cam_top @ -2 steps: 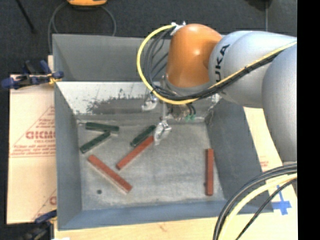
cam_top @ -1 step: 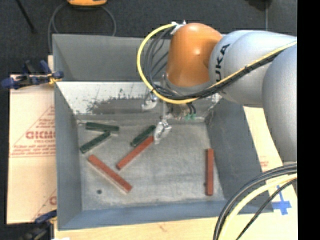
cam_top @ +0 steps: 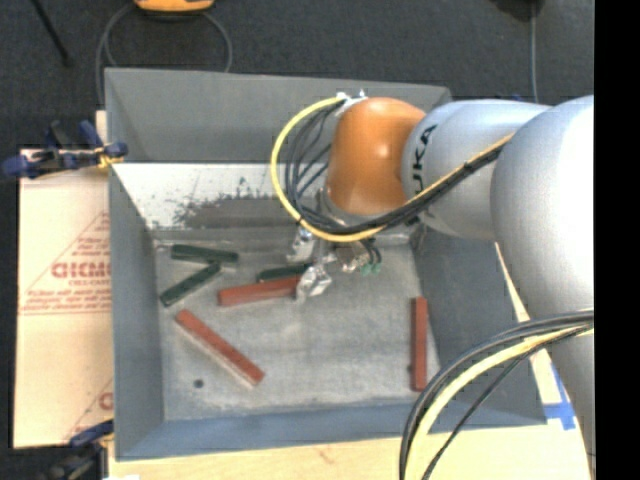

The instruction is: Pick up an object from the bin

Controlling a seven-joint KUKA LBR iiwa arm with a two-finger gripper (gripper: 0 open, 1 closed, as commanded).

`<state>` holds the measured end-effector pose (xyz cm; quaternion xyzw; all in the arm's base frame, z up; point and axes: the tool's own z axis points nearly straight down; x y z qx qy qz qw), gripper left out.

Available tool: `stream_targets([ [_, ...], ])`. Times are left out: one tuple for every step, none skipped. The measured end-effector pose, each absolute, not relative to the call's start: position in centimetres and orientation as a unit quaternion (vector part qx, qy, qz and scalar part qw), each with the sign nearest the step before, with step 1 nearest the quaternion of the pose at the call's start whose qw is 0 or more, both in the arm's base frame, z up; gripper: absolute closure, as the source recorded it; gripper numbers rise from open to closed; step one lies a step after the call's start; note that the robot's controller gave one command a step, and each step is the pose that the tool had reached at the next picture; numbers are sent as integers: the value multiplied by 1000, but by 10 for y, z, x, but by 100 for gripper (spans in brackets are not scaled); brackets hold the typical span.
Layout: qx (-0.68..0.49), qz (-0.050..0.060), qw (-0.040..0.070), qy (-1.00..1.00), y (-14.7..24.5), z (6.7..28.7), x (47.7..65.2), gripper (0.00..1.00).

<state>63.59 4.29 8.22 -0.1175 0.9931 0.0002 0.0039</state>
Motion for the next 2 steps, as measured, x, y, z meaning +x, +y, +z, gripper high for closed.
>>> stream_targets([
  [-118,0,4,993,43,82,636,100],
  [-130,-1,3,992,51,223,630,100],
])
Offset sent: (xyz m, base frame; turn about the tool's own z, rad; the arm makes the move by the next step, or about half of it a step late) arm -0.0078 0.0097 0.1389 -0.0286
